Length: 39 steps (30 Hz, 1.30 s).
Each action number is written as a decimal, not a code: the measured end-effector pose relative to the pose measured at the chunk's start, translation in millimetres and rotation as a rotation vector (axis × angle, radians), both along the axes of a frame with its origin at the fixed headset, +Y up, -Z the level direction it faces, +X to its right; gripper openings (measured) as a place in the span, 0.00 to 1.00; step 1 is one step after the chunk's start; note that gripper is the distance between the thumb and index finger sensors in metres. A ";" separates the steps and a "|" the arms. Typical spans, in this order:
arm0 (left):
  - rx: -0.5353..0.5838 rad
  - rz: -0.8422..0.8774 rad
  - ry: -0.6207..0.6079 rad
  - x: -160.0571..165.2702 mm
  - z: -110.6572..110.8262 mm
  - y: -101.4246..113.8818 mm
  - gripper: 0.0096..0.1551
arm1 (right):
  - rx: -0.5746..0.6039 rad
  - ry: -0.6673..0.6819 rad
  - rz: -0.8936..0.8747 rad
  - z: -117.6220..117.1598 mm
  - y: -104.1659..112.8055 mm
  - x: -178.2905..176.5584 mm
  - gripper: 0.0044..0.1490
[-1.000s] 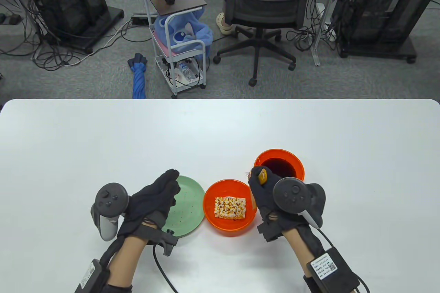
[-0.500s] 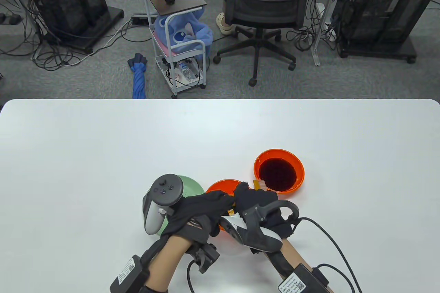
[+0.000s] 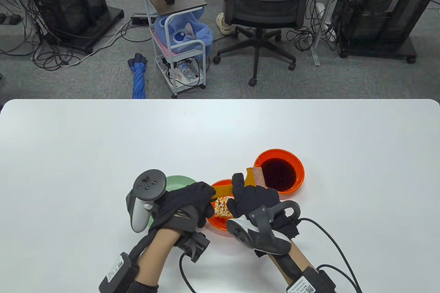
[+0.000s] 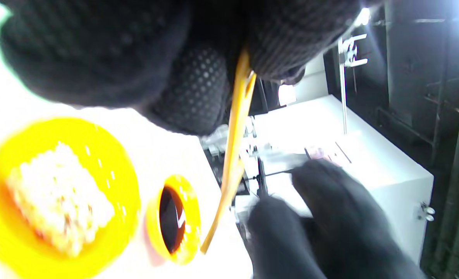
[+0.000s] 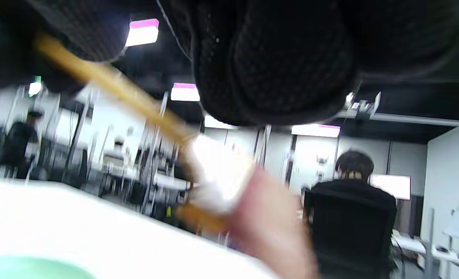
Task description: Dip brush into soy sauce and glaze onto rice cake
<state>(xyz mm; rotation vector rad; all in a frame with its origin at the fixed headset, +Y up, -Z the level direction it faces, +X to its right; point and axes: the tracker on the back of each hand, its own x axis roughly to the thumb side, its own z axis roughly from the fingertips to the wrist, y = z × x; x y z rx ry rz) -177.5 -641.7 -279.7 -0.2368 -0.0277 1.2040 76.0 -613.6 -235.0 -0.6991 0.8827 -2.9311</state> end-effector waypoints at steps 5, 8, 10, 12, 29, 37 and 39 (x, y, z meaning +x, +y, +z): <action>0.053 -0.006 0.140 -68.8 0.3 5.6 0.26 | -0.011 -0.114 -0.123 -7.5 -4.4 71.0 0.41; 0.032 0.018 0.228 -110.6 0.4 -4.0 0.26 | -0.089 -0.199 -0.159 -14.0 -25.4 109.6 0.41; 0.001 0.038 0.259 -133.3 -1.2 -16.7 0.26 | -0.129 -0.242 -0.166 -17.1 -39.3 127.7 0.41; -0.037 0.034 0.303 -151.8 -2.6 -33.8 0.26 | -0.151 -0.276 -0.181 -19.7 -52.8 143.0 0.41; -0.324 -0.030 0.392 -205.1 -10.5 -132.1 0.27 | -0.263 -0.374 -0.091 -33.9 -90.4 170.2 0.39; -0.417 -0.132 0.428 -208.8 -2.7 -130.0 0.37 | -0.280 -0.374 -0.090 -32.6 -91.8 170.0 0.39; -0.418 -0.164 0.448 -208.9 -0.5 -123.9 0.39 | -0.281 -0.366 -0.106 -31.7 -91.4 169.9 0.38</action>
